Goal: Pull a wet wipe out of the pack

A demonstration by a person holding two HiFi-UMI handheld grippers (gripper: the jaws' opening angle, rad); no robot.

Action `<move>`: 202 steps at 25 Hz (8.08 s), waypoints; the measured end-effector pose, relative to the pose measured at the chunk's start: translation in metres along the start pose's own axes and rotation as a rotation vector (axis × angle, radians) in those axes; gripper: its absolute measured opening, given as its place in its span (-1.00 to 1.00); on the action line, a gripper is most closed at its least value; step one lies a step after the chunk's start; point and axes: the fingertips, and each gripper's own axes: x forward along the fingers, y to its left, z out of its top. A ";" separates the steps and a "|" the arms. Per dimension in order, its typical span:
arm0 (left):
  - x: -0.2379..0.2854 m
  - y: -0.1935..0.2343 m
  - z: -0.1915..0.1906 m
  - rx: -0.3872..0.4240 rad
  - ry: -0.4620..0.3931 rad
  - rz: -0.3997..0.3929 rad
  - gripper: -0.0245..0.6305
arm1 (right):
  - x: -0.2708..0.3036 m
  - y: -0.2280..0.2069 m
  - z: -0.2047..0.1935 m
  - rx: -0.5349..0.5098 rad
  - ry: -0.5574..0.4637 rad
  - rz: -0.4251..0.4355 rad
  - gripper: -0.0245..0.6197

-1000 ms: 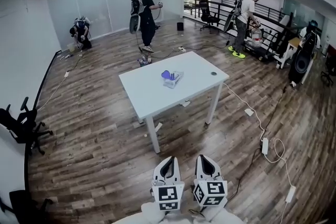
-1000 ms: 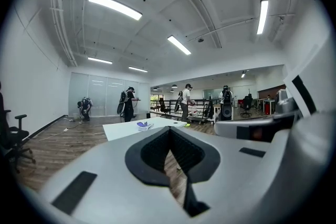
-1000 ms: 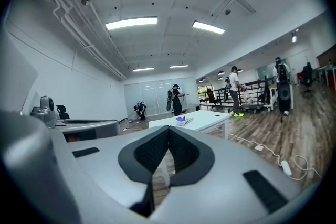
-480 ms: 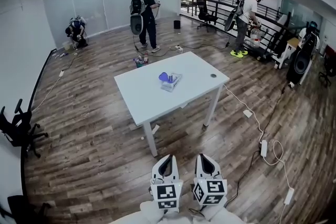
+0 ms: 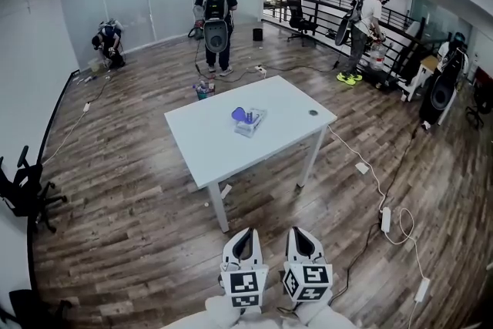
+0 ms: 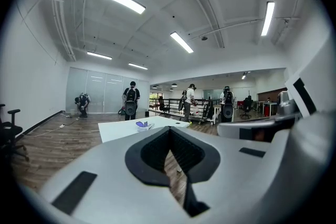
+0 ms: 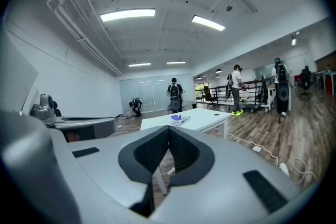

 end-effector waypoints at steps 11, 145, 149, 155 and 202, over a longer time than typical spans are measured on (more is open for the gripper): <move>0.016 0.010 -0.003 -0.009 0.003 -0.005 -0.93 | 0.013 -0.001 -0.005 -0.011 0.012 -0.017 -0.90; 0.427 0.160 -0.013 -0.059 0.142 0.277 -0.92 | 0.537 -0.119 0.045 0.002 0.210 0.291 -0.89; 0.433 0.167 -0.014 -0.059 0.150 0.288 -0.92 | 0.554 -0.121 0.042 0.006 0.221 0.286 -0.89; 0.441 0.178 -0.017 -0.062 0.160 0.308 -0.92 | 0.576 -0.118 0.038 0.011 0.235 0.299 -0.87; 0.465 0.227 -0.078 -0.135 0.281 0.331 -0.92 | 0.685 -0.110 -0.035 -0.069 0.429 0.284 -0.66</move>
